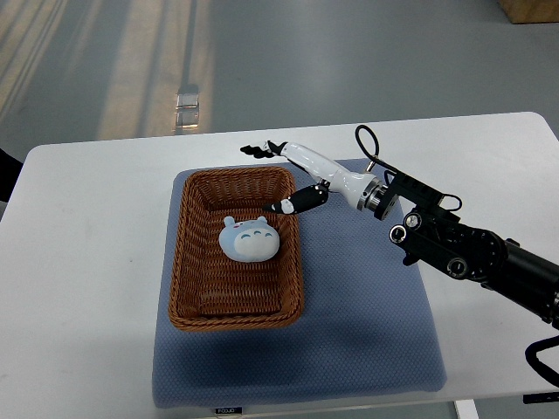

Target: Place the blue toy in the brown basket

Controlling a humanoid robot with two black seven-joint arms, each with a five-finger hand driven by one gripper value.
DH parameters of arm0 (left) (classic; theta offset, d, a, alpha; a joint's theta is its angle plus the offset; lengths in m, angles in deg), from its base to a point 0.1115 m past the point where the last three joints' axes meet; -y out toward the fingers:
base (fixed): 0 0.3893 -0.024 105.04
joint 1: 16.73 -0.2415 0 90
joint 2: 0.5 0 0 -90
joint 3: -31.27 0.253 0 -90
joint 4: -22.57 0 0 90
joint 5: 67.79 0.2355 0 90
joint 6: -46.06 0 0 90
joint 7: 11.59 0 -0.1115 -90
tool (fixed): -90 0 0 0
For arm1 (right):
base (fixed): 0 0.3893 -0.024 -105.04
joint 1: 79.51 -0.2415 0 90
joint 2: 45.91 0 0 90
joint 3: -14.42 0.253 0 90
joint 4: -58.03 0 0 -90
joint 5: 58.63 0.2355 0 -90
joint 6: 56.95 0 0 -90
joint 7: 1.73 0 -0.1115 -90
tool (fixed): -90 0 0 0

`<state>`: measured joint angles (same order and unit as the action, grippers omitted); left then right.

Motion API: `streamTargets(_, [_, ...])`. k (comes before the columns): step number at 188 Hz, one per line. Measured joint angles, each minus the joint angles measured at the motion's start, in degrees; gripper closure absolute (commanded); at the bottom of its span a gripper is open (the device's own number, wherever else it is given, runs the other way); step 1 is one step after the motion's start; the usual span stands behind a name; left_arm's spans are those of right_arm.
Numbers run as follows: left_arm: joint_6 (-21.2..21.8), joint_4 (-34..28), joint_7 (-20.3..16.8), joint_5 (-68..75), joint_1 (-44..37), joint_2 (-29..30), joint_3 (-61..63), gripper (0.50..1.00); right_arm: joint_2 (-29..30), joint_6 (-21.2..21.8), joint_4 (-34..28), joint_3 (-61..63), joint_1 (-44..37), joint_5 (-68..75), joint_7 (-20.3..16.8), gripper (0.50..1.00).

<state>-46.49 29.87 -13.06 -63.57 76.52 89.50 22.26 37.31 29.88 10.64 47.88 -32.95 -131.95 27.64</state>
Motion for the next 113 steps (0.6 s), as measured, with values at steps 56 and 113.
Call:
streamTargets(56, [0.0,0.0,-0.02,0.0,0.0,0.0,-0.05,0.5,-2.64,-1.37,3.43,5.87,3.31,16.88,-2.3,0.64])
streamTargets(113, [0.0,0.0,-0.02,-0.01,0.0,0.0,0.03,0.5,-5.2,-2.3,5.84,5.95,4.36,38.17,-3.31,0.64])
